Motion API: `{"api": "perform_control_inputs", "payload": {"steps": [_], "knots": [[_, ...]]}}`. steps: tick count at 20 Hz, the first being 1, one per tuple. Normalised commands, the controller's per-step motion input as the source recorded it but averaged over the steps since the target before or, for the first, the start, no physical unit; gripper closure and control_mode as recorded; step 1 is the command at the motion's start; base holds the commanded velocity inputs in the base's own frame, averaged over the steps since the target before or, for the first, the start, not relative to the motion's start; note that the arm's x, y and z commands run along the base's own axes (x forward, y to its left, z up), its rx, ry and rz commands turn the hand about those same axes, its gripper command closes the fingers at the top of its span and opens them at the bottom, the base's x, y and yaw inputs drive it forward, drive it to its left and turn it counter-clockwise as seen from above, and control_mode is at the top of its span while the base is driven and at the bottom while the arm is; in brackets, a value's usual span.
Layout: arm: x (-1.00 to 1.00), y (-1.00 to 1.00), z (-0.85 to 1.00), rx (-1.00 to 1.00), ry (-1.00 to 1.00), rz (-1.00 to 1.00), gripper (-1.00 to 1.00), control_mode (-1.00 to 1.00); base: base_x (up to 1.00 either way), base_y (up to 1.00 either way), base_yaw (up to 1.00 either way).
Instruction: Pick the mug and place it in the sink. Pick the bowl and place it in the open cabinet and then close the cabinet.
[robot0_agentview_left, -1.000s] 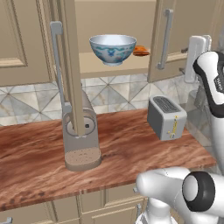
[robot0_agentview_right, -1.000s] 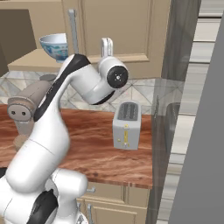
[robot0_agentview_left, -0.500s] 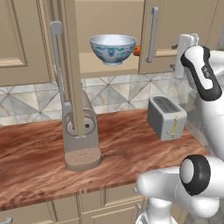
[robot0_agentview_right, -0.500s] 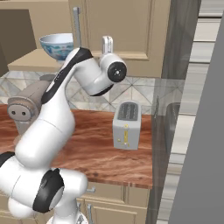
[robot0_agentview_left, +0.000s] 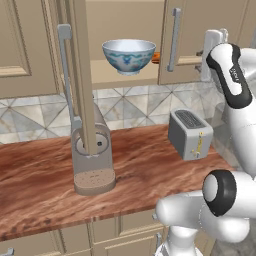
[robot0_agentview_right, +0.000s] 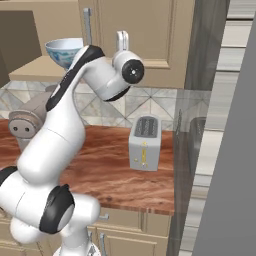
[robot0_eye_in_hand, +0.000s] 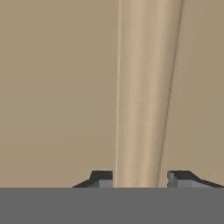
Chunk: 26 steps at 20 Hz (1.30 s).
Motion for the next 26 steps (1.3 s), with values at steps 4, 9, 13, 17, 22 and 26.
{"api": "perform_control_inputs", "payload": {"steps": [4, 9, 13, 17, 22, 26], "knots": [[-0.59, 0.12, -0.27, 0.0, 0.18, 0.01, -1.0, -1.0, 0.0, 0.0, 0.0], [-0.82, 0.14, -0.1, 0.0, 0.1, 0.0, -1.0, -1.0, 0.0, 0.0, 0.0], [-0.69, 0.01, 0.0, 0.0, 0.0, 0.0, -1.0, -1.0, 0.0, 0.0, 0.0], [-0.63, -0.01, 0.0, 0.0, 0.02, 0.0, -1.0, -1.0, 0.0, 0.0, 0.0], [-0.68, -0.28, 0.0, 0.02, 0.04, -0.07, -1.0, -1.0, 0.0, 0.0, 0.0], [-0.64, -0.22, 0.0, 0.0, 0.08, -0.1, -1.0, -1.0, 0.0, 0.0, 0.0]]}}
